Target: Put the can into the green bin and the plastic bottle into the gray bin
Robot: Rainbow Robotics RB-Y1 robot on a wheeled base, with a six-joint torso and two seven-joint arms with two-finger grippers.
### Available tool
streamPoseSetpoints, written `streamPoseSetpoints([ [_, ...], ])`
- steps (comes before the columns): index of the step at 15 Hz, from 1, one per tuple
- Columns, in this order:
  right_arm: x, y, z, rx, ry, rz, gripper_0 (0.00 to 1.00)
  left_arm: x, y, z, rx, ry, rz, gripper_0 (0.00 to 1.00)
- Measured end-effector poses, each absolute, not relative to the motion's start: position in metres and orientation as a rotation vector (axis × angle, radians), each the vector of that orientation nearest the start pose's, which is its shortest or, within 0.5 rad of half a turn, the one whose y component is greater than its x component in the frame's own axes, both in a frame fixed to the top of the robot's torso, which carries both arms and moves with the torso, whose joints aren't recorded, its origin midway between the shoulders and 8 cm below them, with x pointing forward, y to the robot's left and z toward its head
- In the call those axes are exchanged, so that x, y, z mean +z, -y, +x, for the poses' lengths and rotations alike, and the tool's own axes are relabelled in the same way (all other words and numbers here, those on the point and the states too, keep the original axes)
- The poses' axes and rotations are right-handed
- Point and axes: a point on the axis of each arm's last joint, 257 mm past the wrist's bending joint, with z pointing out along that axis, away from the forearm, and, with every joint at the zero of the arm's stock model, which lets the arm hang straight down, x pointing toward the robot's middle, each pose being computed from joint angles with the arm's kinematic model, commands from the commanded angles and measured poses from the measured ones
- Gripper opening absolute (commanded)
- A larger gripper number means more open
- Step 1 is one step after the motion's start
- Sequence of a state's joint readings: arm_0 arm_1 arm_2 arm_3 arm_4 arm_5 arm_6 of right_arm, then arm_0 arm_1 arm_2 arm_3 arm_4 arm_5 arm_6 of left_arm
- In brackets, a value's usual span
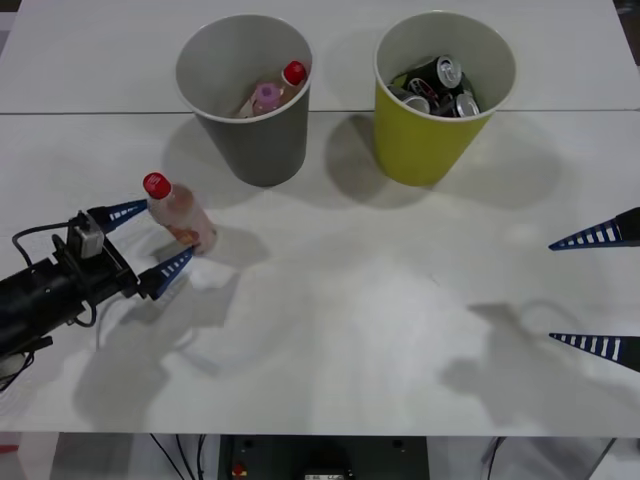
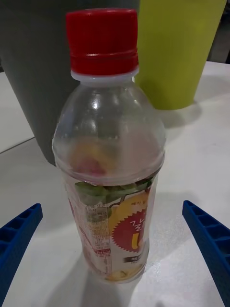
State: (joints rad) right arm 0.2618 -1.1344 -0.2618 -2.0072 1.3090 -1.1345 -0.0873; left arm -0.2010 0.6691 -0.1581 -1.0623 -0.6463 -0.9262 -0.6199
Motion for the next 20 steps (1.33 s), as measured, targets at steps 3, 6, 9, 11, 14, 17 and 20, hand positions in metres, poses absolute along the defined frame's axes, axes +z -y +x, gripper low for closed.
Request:
streamPoseSetpoints([
  [3, -0.167, 0.286, 0.341, 0.209, -1.596, -1.634, 1.0, -0.233, -0.248, 0.512, -0.391, -1.4, 0.79, 1.0],
  [6, -0.167, 0.286, 0.341, 0.209, -1.596, -1.634, 1.0, -0.231, -0.24, 0.522, -0.4, -1.395, 0.776, 1.0],
  [9, -0.167, 0.286, 0.341, 0.209, -1.596, -1.634, 1.0, -0.232, -0.233, 0.526, -0.398, -1.395, 0.778, 1.0],
  [11, -0.167, 0.286, 0.341, 0.209, -1.596, -1.634, 1.0, -0.232, -0.231, 0.526, -0.404, -1.395, 0.773, 0.99],
  [14, -0.167, 0.286, 0.341, 0.209, -1.596, -1.634, 1.0, -0.232, -0.23, 0.526, -0.404, -1.394, 0.773, 0.0],
  [17, -0.167, 0.286, 0.341, 0.209, -1.596, -1.634, 1.0, -0.232, -0.23, 0.526, -0.405, -1.393, 0.772, 0.0],
  [20, -0.167, 0.286, 0.341, 0.209, -1.596, -1.634, 1.0, -0.232, -0.231, 0.526, -0.405, -1.393, 0.771, 0.0],
])
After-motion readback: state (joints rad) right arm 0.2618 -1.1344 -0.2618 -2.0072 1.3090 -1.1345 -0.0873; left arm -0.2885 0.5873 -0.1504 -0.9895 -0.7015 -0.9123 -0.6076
